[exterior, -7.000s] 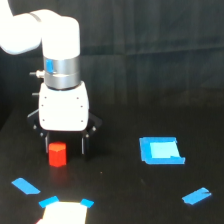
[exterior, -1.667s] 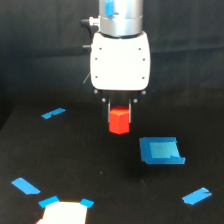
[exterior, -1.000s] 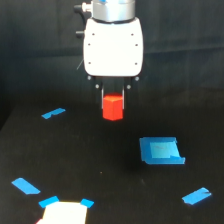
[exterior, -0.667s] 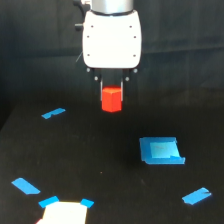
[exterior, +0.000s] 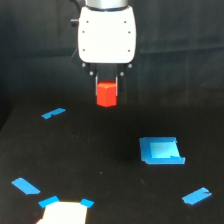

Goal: Pick up the red object from the table

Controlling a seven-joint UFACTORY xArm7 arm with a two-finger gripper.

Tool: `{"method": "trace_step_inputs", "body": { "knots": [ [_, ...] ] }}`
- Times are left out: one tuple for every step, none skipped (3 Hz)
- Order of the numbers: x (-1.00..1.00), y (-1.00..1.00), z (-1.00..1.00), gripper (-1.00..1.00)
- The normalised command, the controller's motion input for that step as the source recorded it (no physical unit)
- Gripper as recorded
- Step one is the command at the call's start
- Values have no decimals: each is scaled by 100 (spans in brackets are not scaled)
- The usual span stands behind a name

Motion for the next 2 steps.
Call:
{"method": "trace_step_inputs", "body": {
  "knots": [
    [-22, -57, 33, -100],
    [-53, 18, 5, -71]
  ]
}}
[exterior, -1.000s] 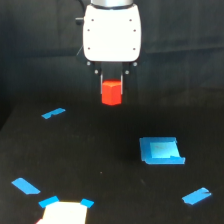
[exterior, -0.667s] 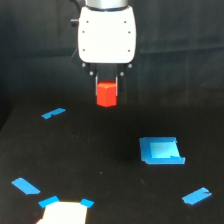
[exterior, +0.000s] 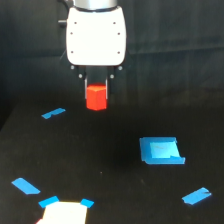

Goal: Pick up the red object from the table

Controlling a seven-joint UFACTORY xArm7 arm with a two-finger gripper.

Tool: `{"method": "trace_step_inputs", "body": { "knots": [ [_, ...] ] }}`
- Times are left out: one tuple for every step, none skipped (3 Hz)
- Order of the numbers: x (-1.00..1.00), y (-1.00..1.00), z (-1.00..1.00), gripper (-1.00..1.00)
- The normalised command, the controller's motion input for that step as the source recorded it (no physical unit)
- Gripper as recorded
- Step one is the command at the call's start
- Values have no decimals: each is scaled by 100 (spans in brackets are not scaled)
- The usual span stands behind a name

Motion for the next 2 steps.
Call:
{"method": "trace_step_inputs", "body": {
  "knots": [
    [-42, -28, -15, -100],
    [-13, 43, -4, -100]
  ]
}}
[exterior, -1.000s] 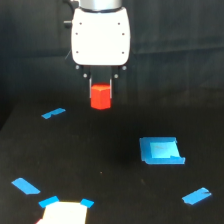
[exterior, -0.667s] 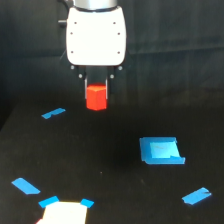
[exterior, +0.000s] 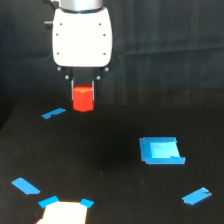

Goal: Pick up the red object from the table

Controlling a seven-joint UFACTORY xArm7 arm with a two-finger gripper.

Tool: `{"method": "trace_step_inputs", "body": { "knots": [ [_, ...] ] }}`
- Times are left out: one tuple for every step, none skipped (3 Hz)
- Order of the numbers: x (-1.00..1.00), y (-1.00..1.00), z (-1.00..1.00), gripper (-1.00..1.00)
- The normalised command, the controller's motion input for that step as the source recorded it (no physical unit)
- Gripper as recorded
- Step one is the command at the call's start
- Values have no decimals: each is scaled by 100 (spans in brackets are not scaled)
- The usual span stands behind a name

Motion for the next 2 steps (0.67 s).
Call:
{"method": "trace_step_inputs", "body": {
  "knots": [
    [-23, -41, 10, -100],
    [-2, 65, 41, -100]
  ]
}}
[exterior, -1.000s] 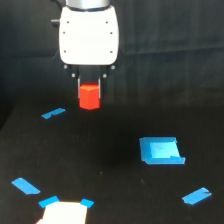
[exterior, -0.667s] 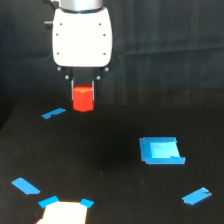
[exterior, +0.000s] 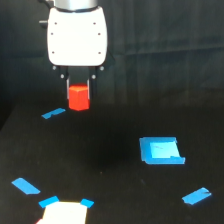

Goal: Pick up the red object from the table

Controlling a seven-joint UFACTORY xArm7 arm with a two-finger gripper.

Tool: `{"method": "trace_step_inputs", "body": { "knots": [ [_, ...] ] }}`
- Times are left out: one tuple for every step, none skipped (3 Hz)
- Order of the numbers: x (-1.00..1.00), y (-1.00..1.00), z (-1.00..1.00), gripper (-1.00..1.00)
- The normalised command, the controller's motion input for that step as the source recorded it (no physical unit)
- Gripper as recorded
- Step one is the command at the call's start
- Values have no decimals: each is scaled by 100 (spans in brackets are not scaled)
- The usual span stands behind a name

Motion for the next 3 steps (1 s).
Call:
{"method": "trace_step_inputs", "body": {
  "knots": [
    [33, 26, 56, -100],
    [-39, -4, -8, -100],
    [-37, -100, 19, -100]
  ]
}}
